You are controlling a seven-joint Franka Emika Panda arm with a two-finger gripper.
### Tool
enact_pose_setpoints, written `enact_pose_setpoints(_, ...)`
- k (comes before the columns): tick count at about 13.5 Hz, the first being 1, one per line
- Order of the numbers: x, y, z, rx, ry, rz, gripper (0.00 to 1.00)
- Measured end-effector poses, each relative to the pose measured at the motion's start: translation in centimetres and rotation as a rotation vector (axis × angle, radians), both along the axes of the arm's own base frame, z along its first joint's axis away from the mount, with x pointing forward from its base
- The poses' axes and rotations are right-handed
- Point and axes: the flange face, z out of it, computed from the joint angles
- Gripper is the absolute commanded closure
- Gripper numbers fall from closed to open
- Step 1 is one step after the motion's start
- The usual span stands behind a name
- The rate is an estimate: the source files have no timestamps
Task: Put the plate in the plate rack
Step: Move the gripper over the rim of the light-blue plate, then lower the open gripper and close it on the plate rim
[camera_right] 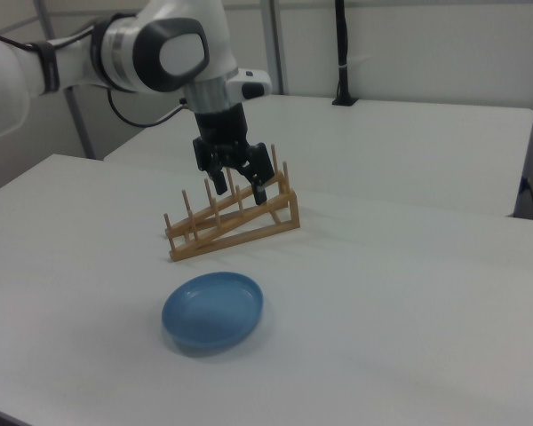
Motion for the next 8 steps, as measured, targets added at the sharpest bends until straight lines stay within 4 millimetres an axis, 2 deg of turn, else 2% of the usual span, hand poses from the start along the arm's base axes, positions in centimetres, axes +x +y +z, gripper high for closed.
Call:
enact_pose_setpoints(1, 1.1, 0.3, -1.4, -0.005, -0.01, 0.01, 0.0)
enact_pose_setpoints(3, 2.0, 0.4, -3.0, -0.007, -0.001, 0.015, 0.0)
enact_pose_setpoints(8, 1.1, 0.6, -3.9, 0.022, 0.083, 0.003, 0.0)
